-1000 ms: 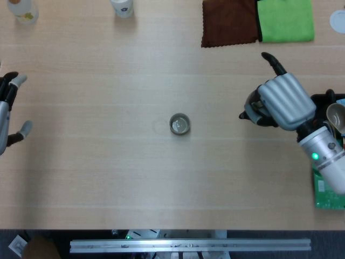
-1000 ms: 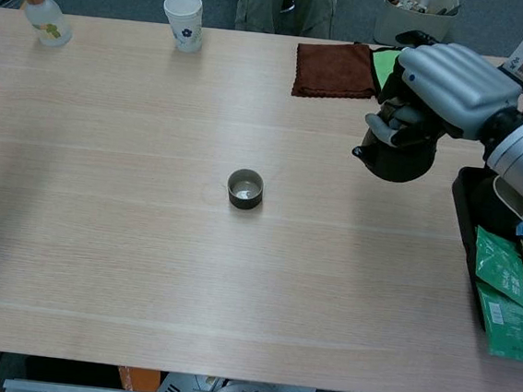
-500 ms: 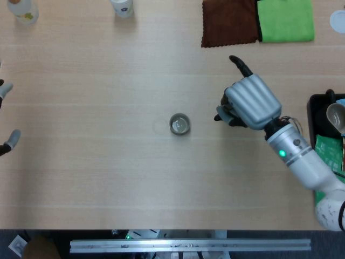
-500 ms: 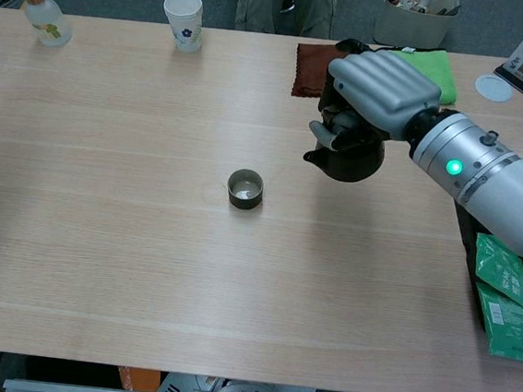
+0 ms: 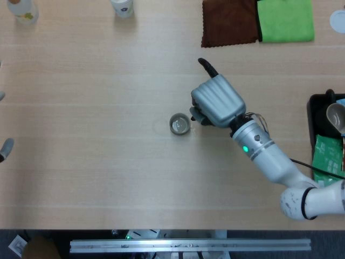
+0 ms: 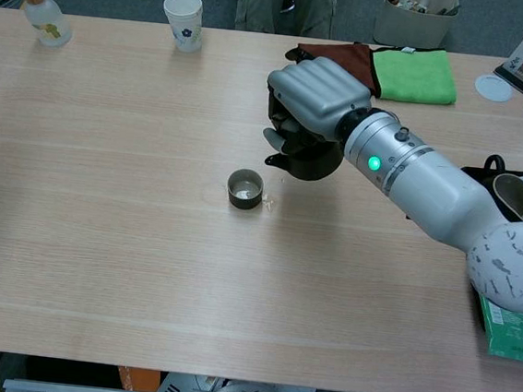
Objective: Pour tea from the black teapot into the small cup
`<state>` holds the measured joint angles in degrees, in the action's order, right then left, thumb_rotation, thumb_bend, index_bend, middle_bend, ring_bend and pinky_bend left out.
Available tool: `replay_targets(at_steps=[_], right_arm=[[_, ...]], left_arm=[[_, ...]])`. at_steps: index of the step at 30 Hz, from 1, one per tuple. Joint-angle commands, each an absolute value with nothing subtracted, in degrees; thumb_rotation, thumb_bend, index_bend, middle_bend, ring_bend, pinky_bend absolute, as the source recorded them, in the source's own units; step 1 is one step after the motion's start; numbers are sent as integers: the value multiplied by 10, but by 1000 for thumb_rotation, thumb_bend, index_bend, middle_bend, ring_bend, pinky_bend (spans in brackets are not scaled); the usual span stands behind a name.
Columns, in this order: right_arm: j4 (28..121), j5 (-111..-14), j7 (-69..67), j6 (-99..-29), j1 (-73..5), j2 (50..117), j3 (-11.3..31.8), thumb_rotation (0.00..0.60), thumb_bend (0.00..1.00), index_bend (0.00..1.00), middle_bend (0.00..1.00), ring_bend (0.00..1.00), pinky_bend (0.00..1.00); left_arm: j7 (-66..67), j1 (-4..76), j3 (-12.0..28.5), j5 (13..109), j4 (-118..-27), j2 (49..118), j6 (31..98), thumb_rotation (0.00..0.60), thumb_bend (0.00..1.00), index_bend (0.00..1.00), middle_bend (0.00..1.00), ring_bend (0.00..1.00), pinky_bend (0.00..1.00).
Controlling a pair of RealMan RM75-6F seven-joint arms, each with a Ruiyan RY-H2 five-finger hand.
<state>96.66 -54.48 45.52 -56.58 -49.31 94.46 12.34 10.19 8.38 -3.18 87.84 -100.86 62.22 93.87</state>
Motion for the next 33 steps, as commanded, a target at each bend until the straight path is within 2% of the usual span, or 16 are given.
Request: replay_targets(at_steps=[1, 12, 33], right_arm=[[954, -523, 480, -566, -514, 961, 126, 563, 447, 1000, 899, 942, 61], [935, -458, 553, -584, -564, 984, 124, 566, 447, 1000, 899, 942, 61], [946, -419, 585, -613, -602, 979, 109, 576, 447, 1000, 899, 941, 61]], left_arm=[[100, 80, -30, 881, -1007, 622, 939, 600, 222, 153, 160, 178, 165], [93, 64, -22, 892, -1003, 623, 935, 600, 222, 153, 159, 178, 164], [85, 49, -5, 895, -996, 628, 922, 600, 222, 153, 159, 178, 164]])
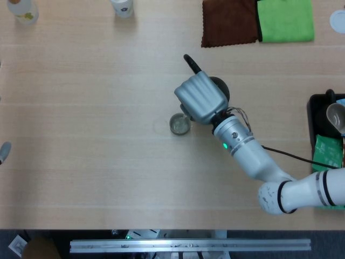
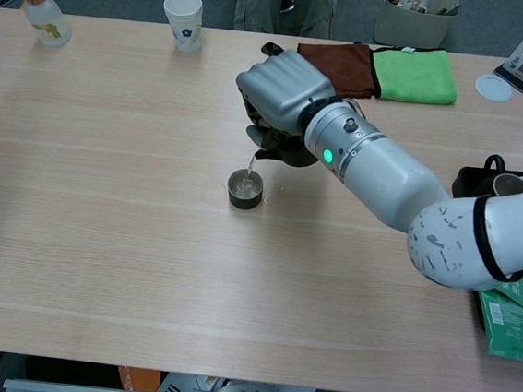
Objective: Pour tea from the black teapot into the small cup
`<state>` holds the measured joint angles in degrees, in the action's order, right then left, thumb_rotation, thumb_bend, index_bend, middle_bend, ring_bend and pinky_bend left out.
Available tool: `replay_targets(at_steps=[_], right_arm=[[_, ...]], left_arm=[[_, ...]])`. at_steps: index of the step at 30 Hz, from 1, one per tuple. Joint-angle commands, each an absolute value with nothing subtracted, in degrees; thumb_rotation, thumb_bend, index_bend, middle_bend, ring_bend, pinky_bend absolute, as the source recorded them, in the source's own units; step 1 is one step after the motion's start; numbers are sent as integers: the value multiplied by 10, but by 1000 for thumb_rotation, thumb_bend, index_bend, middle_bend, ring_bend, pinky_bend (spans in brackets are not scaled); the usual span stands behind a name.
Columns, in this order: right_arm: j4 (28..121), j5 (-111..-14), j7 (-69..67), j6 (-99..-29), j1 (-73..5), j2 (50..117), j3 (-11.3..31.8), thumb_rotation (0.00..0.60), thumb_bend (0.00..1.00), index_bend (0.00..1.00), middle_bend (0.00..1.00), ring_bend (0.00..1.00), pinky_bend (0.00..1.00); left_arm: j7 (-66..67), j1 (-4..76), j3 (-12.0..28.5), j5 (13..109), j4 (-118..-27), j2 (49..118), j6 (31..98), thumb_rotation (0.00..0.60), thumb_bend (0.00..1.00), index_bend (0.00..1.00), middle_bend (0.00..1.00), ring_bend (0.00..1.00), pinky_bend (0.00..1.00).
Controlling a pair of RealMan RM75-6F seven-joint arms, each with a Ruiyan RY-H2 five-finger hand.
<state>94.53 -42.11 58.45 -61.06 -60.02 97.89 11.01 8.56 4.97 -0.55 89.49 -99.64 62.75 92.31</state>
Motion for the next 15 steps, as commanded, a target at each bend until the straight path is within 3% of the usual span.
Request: replay_targets(at_steps=[1, 15], right_arm=[[947, -419, 586, -614, -603, 979, 108, 576, 447, 1000, 899, 942, 61], [944, -436, 542, -624, -595, 985, 95, 588, 447, 1000, 899, 942, 61]], left_arm=[[85, 49, -4, 895, -996, 628, 922, 600, 222, 153, 159, 178, 164], [80, 45, 3, 890, -992, 628, 909, 600, 222, 153, 159, 178, 165]])
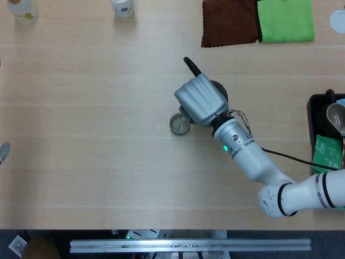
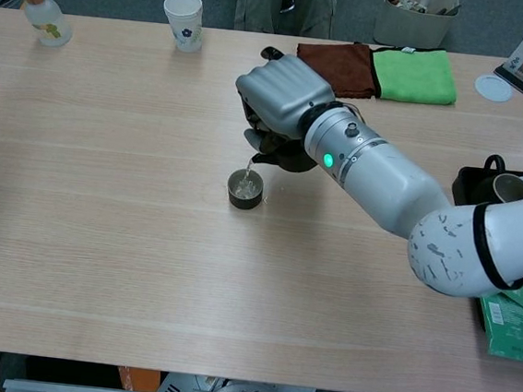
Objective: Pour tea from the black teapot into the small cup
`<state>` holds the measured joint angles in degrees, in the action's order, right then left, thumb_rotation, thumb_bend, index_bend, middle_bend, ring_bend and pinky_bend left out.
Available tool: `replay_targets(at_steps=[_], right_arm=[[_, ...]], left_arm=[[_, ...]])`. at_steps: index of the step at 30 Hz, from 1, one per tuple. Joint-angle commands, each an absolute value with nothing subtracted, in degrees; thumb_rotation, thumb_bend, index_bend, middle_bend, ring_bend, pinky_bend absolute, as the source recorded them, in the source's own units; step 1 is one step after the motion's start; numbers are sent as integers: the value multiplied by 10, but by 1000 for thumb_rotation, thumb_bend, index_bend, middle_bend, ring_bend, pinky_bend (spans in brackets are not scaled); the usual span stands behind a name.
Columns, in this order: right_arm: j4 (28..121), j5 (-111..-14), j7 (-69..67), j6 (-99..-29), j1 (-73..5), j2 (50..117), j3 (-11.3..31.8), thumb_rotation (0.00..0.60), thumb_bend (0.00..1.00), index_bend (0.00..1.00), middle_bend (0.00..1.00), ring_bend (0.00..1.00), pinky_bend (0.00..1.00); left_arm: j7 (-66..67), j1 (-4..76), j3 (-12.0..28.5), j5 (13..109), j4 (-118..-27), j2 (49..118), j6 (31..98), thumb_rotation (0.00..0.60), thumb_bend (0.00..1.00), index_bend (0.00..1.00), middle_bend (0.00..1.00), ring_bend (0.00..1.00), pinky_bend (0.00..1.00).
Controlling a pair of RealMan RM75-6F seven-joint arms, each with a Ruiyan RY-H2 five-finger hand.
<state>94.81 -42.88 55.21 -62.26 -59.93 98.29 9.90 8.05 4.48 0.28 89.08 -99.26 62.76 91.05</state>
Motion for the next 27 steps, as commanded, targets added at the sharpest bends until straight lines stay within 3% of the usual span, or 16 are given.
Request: replay_targets(at_steps=[1, 21, 27], right_arm=[[942, -439, 536, -625, -592, 987, 93, 589, 447, 1000, 899, 942, 61], [867, -556, 360, -646, -519, 1035, 76, 600, 446, 1000, 899, 942, 61], [866, -577, 314, -647, -496, 1021, 83, 600, 446, 1000, 898, 941, 61]], left_arm=[[79, 44, 4, 890, -992, 628, 908, 600, 222, 153, 159, 178, 165], [88, 46, 11, 892, -996, 623, 894, 600, 222, 152, 159, 178, 164], [90, 47, 12, 894, -1000, 619, 890, 600, 222, 152, 159, 178, 164]])
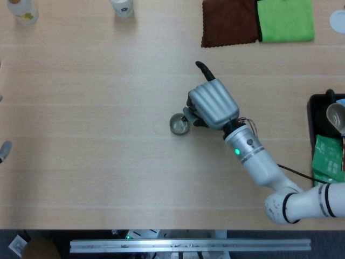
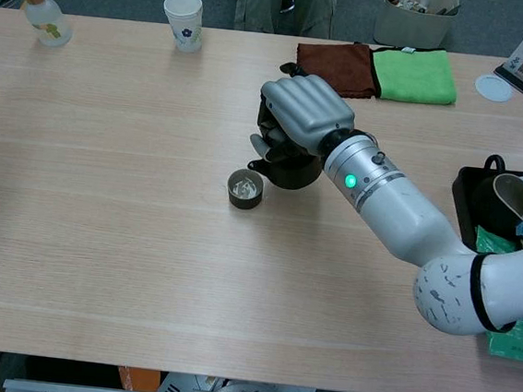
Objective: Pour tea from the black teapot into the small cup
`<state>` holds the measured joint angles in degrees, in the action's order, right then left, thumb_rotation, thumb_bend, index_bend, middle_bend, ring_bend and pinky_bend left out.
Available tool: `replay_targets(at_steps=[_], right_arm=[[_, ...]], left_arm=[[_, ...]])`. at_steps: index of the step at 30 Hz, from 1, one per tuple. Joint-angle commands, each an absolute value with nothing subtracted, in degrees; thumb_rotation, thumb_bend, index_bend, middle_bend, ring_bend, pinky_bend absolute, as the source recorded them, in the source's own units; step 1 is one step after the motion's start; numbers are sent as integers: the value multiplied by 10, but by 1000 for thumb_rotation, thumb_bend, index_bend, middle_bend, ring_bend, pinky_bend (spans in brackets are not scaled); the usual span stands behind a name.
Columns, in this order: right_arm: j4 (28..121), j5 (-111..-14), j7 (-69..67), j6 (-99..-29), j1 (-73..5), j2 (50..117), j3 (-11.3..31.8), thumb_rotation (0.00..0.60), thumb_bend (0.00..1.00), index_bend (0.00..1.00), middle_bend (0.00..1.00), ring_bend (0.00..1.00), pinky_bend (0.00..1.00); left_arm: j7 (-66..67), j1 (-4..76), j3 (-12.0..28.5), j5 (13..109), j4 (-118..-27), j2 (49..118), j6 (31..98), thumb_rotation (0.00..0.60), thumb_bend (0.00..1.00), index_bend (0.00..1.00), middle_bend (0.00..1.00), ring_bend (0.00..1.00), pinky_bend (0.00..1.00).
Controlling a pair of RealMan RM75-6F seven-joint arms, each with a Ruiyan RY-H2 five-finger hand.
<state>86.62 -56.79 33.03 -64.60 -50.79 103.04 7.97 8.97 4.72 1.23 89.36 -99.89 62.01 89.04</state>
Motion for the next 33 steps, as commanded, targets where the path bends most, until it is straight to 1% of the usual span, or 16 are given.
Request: replay_targets(at_steps=[1, 9, 16, 23, 33], right_arm=[[867, -580, 309, -647, -492, 1016, 83, 600, 445, 1000, 896, 940, 61], [872, -594, 250, -638, -458, 973, 86, 600, 442, 998, 858, 921, 61], [858, -598, 215, -627, -437, 955, 87, 600, 440, 944, 793, 864, 61], [823, -601, 191, -612, -423, 959, 84, 600, 440, 891, 748, 827, 63], [757, -615, 146, -588, -409, 982, 86, 600, 440, 856, 708, 791, 65]], left_arm=[[90, 48, 13, 895, -1001, 619, 890, 600, 222, 151, 159, 178, 164], [97, 50, 13, 899, -1004, 620, 884, 600, 221, 151, 159, 178, 165], [100, 51, 12, 901, -1006, 622, 881, 600, 222, 151, 159, 178, 165], [103, 52, 12, 900, -1005, 625, 875, 600, 222, 152, 159, 178, 164], [106, 55, 14, 891, -1001, 631, 865, 600, 222, 152, 159, 178, 165]])
